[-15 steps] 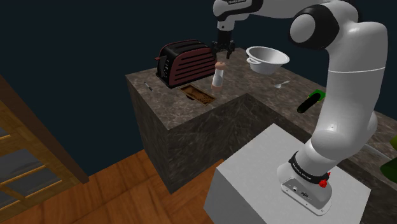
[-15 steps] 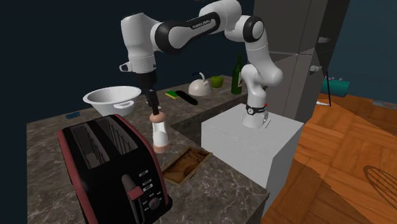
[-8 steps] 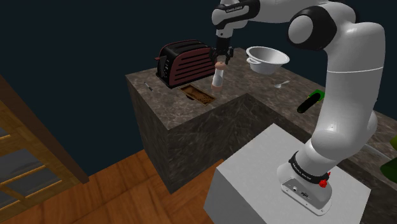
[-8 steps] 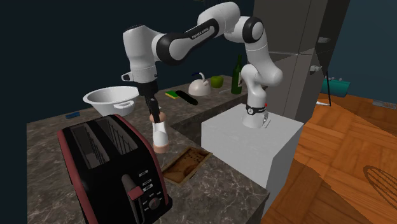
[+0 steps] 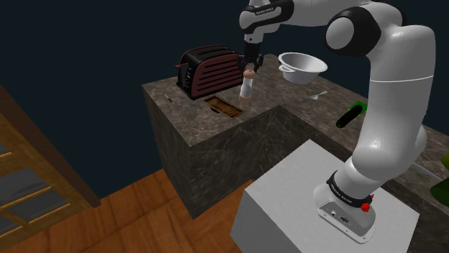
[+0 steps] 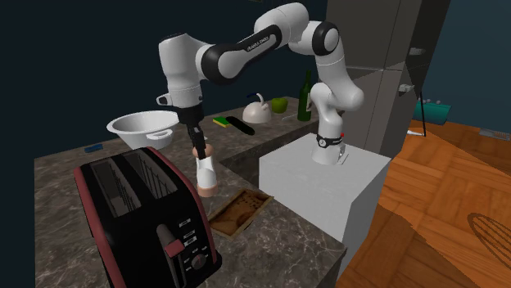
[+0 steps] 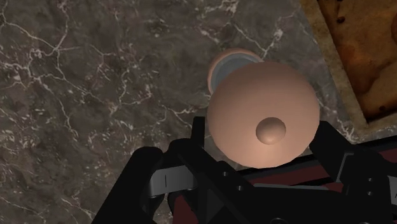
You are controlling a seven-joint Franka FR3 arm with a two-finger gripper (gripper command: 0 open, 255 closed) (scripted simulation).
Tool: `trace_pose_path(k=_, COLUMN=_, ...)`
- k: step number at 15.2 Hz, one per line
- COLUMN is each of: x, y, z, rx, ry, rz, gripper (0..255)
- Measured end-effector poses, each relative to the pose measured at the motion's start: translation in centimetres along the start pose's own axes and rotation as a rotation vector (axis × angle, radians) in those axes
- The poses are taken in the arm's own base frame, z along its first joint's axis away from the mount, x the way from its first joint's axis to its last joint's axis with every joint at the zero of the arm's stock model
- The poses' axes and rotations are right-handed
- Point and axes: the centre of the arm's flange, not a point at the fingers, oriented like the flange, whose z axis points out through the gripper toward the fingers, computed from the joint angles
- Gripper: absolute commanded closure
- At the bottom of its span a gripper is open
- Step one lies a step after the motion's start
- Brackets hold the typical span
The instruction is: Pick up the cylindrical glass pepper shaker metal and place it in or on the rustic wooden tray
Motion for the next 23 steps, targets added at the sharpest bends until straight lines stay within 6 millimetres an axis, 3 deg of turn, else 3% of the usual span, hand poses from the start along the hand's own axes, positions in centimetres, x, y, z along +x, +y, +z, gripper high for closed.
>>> trace_pose_path(k=10, x=0.0, y=0.0, z=-0.2, rx=0.0, ry=-0.001, rz=0.0, gripper=255)
trace_pose_path(k=23, x=-0.6, y=0.0, z=-6.7, rx=0.0, ry=-0.001, rz=0.0, gripper=255)
